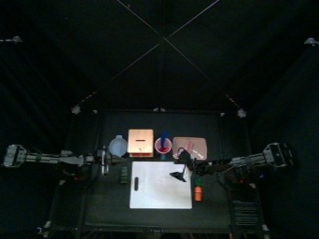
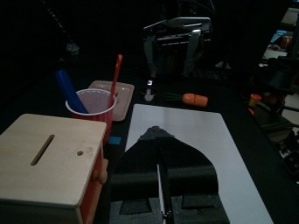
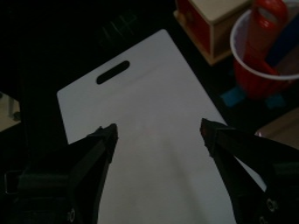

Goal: Put salmon sushi onto plate

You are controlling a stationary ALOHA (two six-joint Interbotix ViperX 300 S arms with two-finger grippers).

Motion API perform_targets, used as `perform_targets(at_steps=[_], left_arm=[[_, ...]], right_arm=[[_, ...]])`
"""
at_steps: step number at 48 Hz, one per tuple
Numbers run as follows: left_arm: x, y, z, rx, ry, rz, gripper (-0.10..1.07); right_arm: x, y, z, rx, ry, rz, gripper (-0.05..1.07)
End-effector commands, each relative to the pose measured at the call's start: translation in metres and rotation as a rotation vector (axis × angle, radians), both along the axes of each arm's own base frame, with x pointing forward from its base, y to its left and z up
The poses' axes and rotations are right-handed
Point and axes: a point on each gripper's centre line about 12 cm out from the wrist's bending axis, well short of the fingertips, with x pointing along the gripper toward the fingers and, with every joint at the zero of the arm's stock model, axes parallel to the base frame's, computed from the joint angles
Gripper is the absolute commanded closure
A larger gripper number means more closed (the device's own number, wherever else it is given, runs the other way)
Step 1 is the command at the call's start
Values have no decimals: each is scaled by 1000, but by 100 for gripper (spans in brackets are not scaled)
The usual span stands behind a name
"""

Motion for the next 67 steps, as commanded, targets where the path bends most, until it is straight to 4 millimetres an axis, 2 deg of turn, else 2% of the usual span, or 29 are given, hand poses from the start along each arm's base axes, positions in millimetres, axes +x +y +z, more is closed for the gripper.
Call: perform_targets(at_steps=[1,6,15,26,33,44,53,59,67], left_arm=[[5,0,13,12,-36,-6,83],[6,-2,16,13,-42,-16,83],[8,-5,22,9,-55,-30,83],[9,-6,24,8,-61,-34,83],[9,-6,24,9,-61,-34,83],[9,-4,22,-4,-49,-23,83],[9,-4,19,-13,-27,-19,83],[8,-4,17,-14,-13,-20,83],[8,-4,16,-14,-10,-19,83]], right_arm=[[6,6,20,-55,-67,59,-1],[4,9,23,-103,-81,93,-1],[1,8,6,-97,-30,86,-1],[-19,17,-6,156,48,-53,-1],[-44,34,-17,384,188,-184,-1],[-75,58,-38,633,502,-375,-1],[-88,66,-53,709,690,-492,-1],[-92,67,-65,722,752,-607,-1],[-97,81,-80,730,769,-727,-1]])
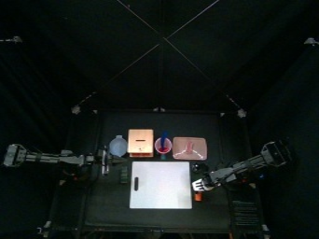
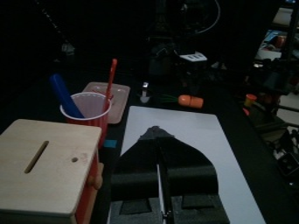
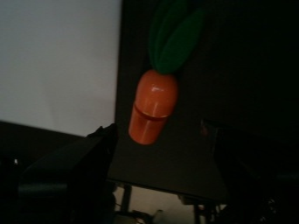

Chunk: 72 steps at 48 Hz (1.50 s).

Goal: Put salmon sushi onto plate

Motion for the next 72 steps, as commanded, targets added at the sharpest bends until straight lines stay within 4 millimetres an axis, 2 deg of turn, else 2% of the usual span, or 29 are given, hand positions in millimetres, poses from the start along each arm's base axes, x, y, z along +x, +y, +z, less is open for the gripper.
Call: perform_targets(at_steps=[1,11,19,25,29,39,45,49,55,72], left_arm=[[3,1,8,1,-20,3,83],[3,2,8,2,-20,9,83],[3,2,8,1,-18,10,83],[3,2,6,-1,-9,9,83],[3,2,7,-1,-12,12,83],[3,6,8,5,-13,31,83],[3,11,9,4,-15,53,83],[3,12,8,-1,-14,61,83],[3,13,8,-13,-9,65,83],[2,20,7,-24,-3,106,83]], right_arm=[[2,8,0,-8,-22,-17,-1],[5,15,-12,-56,-43,-80,-1],[8,15,-6,-73,-75,-72,-1],[17,13,13,-101,-165,-21,-1],[26,6,30,-197,-268,67,-1],[52,-24,87,-681,-680,429,-1],[60,-28,104,-926,-839,635,-1],[65,-35,106,-983,-846,666,-1],[69,-47,98,-965,-819,660,-1],[69,-48,83,-886,-784,652,-1]])
